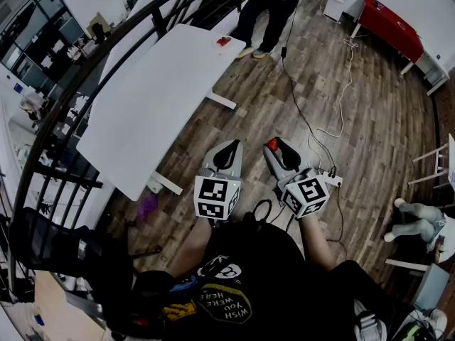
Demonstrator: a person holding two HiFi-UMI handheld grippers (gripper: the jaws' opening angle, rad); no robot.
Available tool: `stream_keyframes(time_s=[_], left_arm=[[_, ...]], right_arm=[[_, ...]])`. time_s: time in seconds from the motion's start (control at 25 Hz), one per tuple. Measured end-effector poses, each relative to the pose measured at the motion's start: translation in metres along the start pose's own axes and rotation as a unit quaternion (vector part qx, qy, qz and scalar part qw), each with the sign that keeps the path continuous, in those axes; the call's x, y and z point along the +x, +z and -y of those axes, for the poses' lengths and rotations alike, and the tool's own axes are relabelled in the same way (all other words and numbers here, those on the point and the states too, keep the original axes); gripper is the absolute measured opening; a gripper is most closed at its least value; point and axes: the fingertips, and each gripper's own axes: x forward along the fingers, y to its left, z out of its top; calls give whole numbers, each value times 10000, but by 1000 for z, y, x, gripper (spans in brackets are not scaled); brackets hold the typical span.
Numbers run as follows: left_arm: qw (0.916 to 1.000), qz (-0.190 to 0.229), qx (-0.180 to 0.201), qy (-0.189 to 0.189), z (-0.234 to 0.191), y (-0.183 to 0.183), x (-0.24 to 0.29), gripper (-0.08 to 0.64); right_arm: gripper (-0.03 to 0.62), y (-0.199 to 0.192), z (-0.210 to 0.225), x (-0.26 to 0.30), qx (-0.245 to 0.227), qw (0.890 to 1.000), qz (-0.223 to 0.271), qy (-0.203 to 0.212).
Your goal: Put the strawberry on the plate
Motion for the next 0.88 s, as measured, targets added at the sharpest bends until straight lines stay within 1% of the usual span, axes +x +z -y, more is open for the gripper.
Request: stream_keyframes(time_s=[0.48,0.68,0.88], left_arm=[[10000,-4,-23,40,-15,-3,-6,5],[10000,-17,-69,66,-25,-6,-12,5],[10000,-28,-92,26,-37,-7,-16,5]], right_arm=[[137,-3,-8,12,-10,10000,-1,5],[138,-1,-15,16,-23,9999,110,-22],[138,-3,-24,27,-41,10000,54,-45]])
